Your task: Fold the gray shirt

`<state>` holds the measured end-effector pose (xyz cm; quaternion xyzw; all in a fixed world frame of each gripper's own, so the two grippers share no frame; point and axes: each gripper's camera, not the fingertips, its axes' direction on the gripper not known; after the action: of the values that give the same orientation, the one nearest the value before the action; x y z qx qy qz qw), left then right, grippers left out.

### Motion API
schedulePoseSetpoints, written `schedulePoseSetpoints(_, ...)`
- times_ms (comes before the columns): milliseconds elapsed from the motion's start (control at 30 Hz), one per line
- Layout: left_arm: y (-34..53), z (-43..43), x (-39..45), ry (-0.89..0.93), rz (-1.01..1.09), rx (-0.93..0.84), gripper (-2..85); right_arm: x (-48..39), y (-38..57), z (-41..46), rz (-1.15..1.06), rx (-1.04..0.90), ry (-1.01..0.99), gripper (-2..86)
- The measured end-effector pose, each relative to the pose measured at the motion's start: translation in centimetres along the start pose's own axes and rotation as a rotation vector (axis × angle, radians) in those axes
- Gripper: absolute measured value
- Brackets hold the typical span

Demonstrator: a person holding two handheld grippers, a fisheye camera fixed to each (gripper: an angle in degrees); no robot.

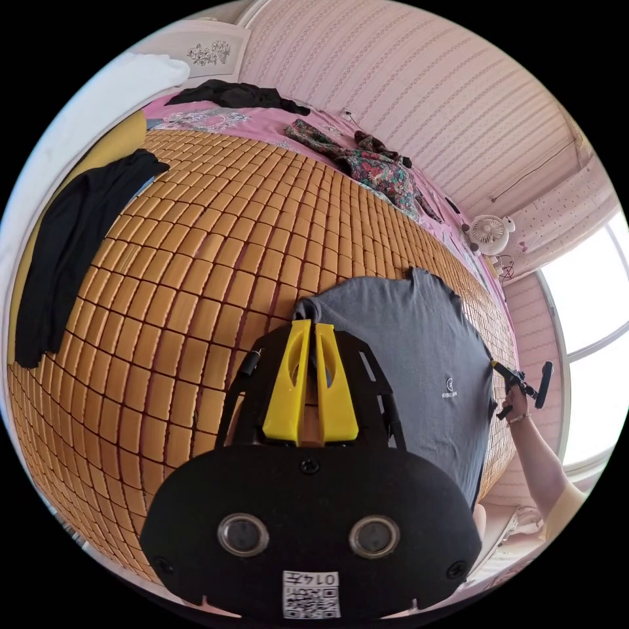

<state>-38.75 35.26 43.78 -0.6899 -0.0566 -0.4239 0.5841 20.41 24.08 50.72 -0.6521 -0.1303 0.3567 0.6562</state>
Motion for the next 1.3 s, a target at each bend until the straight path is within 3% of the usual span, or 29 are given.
schedulePoseSetpoints(300, 0.1, 0.5, -1.2, 0.049, 0.010, -0.011, 3.9, 0.5, 1.1, 0.0, 0.040, -0.014, -0.108, 4.0)
schedulePoseSetpoints(467, 5.9, -2.0, 4.6, -0.014, 0.277, 0.019, 5.4, -2.3, 7.3, -5.3, -0.126, 0.094, -0.015, 3.8)
schedulePoseSetpoints(600, 10.5, -1.3, 6.5, -0.114, 0.415, -0.007, 4.7, -3.0, 16.6, -8.5, -0.198, 0.071, 0.027, 2.6)
schedulePoseSetpoints(733, 12.3, 1.1, 4.3, -0.139, 0.286, -0.039, 1.8, -3.4, 24.3, -8.8, -0.203, -0.065, -0.061, 1.9)
schedulePoseSetpoints(867, 13.2, 1.7, 1.3, -0.024, 0.138, -0.017, -0.3, -5.9, 28.3, -9.2, -0.282, -0.133, -0.174, 1.1)
schedulePoseSetpoints(967, 14.0, 2.4, 0.9, -0.015, 0.145, 0.012, -0.4, -9.1, 26.9, -10.5, -0.367, -0.008, -0.205, 0.6)
schedulePoseSetpoints(1033, 13.8, 2.8, 1.1, -0.028, 0.163, -0.008, -0.5, -11.9, 24.3, -10.0, -0.421, -0.029, -0.179, 0.7)
schedulePoseSetpoints(1300, 14.4, 4.5, 1.2, -0.060, 0.229, -0.009, -0.6, -30.9, 12.5, -5.9, -0.757, 0.008, -0.414, 2.0)
